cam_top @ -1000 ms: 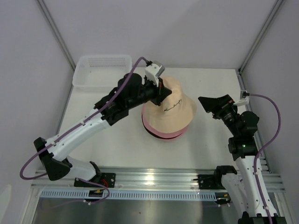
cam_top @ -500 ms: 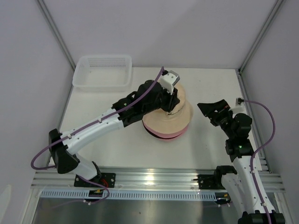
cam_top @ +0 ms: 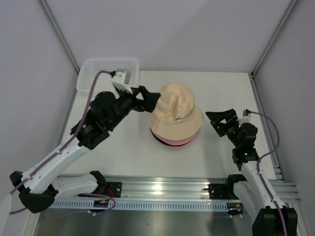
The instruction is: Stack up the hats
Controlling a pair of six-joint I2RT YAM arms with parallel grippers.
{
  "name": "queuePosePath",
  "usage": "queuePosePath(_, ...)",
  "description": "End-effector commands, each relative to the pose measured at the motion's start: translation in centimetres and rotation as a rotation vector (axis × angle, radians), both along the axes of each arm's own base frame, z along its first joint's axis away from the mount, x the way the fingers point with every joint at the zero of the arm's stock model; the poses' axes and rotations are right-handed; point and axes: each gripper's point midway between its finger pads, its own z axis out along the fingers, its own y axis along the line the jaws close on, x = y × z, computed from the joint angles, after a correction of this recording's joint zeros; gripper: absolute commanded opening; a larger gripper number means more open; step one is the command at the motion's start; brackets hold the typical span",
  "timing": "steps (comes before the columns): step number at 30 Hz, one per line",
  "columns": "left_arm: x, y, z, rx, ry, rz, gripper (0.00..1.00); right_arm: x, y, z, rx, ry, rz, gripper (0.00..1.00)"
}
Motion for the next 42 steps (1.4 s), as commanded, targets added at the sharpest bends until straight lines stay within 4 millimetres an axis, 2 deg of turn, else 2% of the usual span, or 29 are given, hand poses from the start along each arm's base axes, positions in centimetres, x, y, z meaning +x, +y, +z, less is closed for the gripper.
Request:
queuePosePath(1,2.2,4.8,-1.9,-0.206,0.109,0.160,0.99,0.4,0.6,3.1,0.108,-0.105,0.003,0.99)
queuePosePath(3,2.4,7.0,-3.4,-0.333,0.185,0.212,1.00,0.5,0.9,3.3,0.119,-0.112,0.003,0.98)
queuePosePath(4,3.4,8.9,-7.7,-0.335,0.258,0.286,0.99,0.6,1.0,3.4,0.121,-0.116,0.003,0.97)
queuePosePath(5,3.0,9.3,-7.5,-0.387,0.263,0.272,0.99,0.7,0.9,3.4,0.121,-0.118,-0.004,0.95)
queuePosePath(7,3.6,10.4,-7.6,-0.518,0.279,0.290,0.99,1.0,1.4,3.3,0.126,-0.118,0.005,0.94)
queuePosePath(8,3.5,10.3,-11.0,-0.516,0.340,0.293,0.99,1.1,1.6,3.7,0.131,-0.134,0.008,0.90)
queuePosePath(9,3.5,10.3,-10.7,-0.583,0.346,0.285,0.99,1.2,1.8,3.7,0.132,-0.136,0.015,0.89)
queuePosePath(11,4.0,10.6,-12.4,-0.636,0.372,0.294,0.98,1.7,2.5,3.5,0.127,-0.119,0.028,0.86)
queuePosePath(12,3.8,9.9,-13.5,-0.672,0.432,0.269,0.98,1.8,2.8,3.4,0.124,-0.115,0.037,0.85)
queuePosePath(14,4.1,9.5,-13.1,-0.728,0.435,0.236,0.98,2.1,3.4,3.0,0.122,-0.096,0.053,0.82)
queuePosePath(16,4.0,8.6,-14.6,-0.773,0.500,0.205,0.98,2.3,3.6,2.9,0.124,-0.090,0.052,0.78)
queuePosePath(17,4.1,8.3,-14.3,-0.802,0.494,0.184,0.98,2.3,3.6,2.7,0.126,-0.084,0.052,0.69)
queuePosePath(19,4.2,7.9,-15.2,-0.849,0.540,0.176,0.98,2.5,3.5,2.6,0.127,-0.084,0.041,0.58)
queuePosePath(20,4.4,7.9,-15.2,-0.872,0.535,0.169,0.97,2.4,3.5,2.7,0.125,-0.089,0.041,0.46)
queuePosePath(22,4.6,8.1,-15.8,-0.909,0.543,0.186,0.96,2.6,3.3,2.7,0.125,-0.089,0.029,0.29)
queuePosePath(23,4.8,8.3,-16.7,-0.914,0.555,0.211,0.96,2.6,3.4,2.6,0.120,-0.090,0.031,0.16)
queuePosePath(25,5.0,8.7,-17.2,-0.962,0.552,0.232,0.95,2.7,3.4,2.5,0.116,-0.087,0.026,0.05)
queuePosePath(26,5.1,8.8,-18.3,-0.971,0.570,0.245,0.95,2.7,3.4,2.3,0.114,-0.081,0.025,0.00)
queuePosePath(29,5.3,8.4,-17.9,-1.011,0.567,0.213,0.93,2.8,3.5,1.9,0.113,-0.069,0.024,0.00)
queuePosePath(33,5.9,6.7,-18.9,-1.030,0.646,0.190,0.91,2.8,3.6,1.7,0.111,-0.068,0.025,0.00)
queuePosePath(35,6.1,6.0,-18.6,-1.053,0.647,0.162,0.89,2.8,3.7,1.5,0.107,-0.063,0.024,0.00)
queuePosePath(36,6.2,5.6,-18.4,-1.071,0.664,0.148,0.87,2.8,3.7,1.5,0.106,-0.064,0.024,0.00)
queuePosePath(37,6.3,5.0,-19.3,-1.067,0.693,0.148,0.86,2.8,3.7,1.4,0.102,-0.062,0.021,0.00)
queuePosePath(39,6.3,4.1,-18.6,-1.090,0.701,0.109,0.82,2.7,3.6,1.2,0.103,-0.057,0.021,0.00)
queuePosePath(40,6.4,3.7,-19.2,-1.087,0.719,0.111,0.81,2.7,3.7,1.2,0.102,-0.057,0.019,0.00)
queuePosePath(42,6.5,3.1,-18.8,-1.104,0.721,0.087,0.76,2.7,3.6,1.1,0.096,-0.058,0.018,0.00)
